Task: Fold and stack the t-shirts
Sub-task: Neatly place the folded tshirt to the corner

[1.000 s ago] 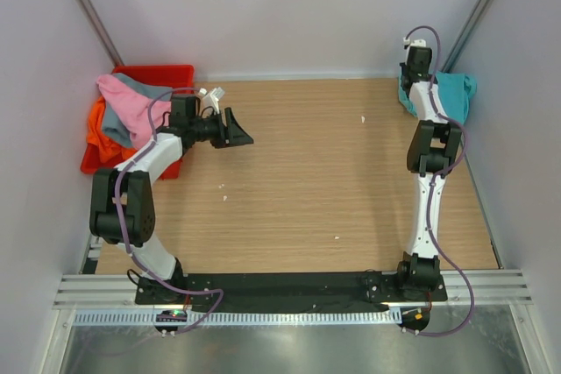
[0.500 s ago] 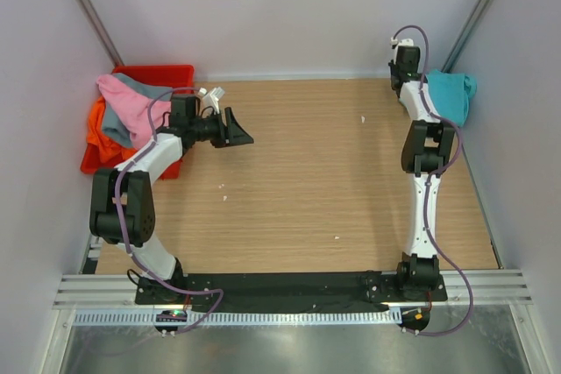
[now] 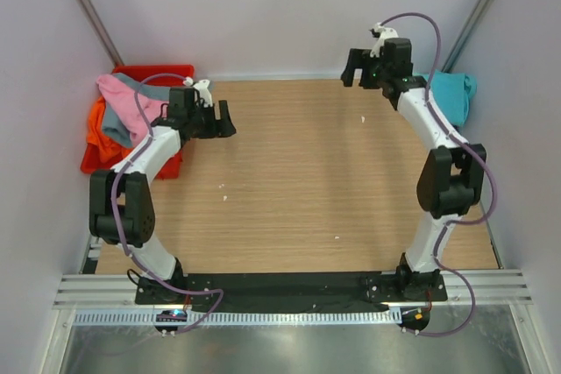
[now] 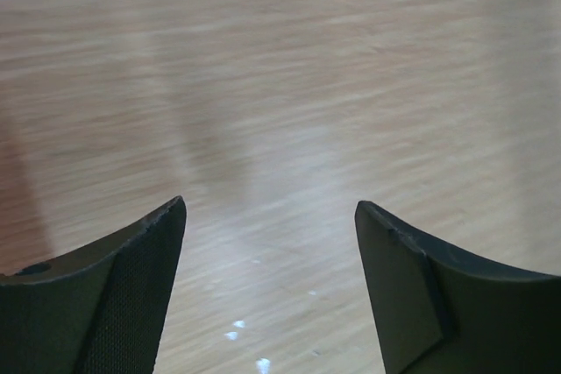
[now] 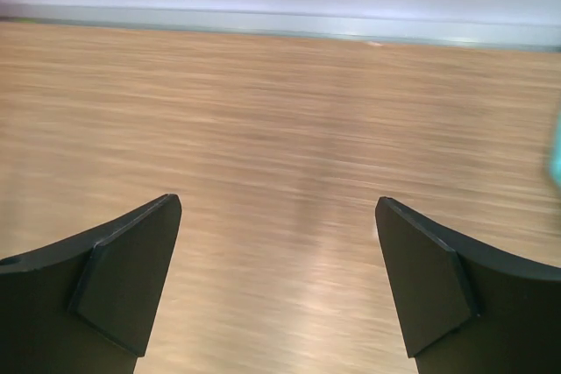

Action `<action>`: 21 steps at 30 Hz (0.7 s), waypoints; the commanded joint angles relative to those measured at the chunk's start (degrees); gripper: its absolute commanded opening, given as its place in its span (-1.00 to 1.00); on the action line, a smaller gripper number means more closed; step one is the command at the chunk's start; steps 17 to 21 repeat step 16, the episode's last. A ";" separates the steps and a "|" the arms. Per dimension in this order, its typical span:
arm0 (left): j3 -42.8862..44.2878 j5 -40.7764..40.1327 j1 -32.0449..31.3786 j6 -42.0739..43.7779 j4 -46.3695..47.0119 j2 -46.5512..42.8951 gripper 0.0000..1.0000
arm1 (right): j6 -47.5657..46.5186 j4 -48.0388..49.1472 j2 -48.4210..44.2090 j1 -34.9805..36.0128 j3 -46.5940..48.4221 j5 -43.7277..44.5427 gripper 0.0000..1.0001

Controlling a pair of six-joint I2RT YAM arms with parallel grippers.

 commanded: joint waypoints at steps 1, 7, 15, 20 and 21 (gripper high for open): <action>2.80 -18.76 -0.01 6.66 -2.47 -1.75 0.60 | 11.37 6.06 -7.72 3.01 -11.75 -4.63 0.99; 0.07 -18.97 0.08 5.26 0.17 -1.48 0.99 | 8.93 11.60 -15.20 5.04 -24.53 -0.41 0.99; 1.47 -16.35 0.17 2.97 -0.96 -0.60 0.99 | 7.88 7.75 -19.16 5.04 -27.45 -0.05 0.99; 2.08 -14.59 0.17 2.88 -2.10 -0.60 0.99 | 7.79 7.22 -19.34 5.22 -27.45 -0.40 0.99; 2.08 -14.59 0.17 2.88 -2.10 -0.60 0.99 | 7.79 7.22 -19.34 5.22 -27.45 -0.40 0.99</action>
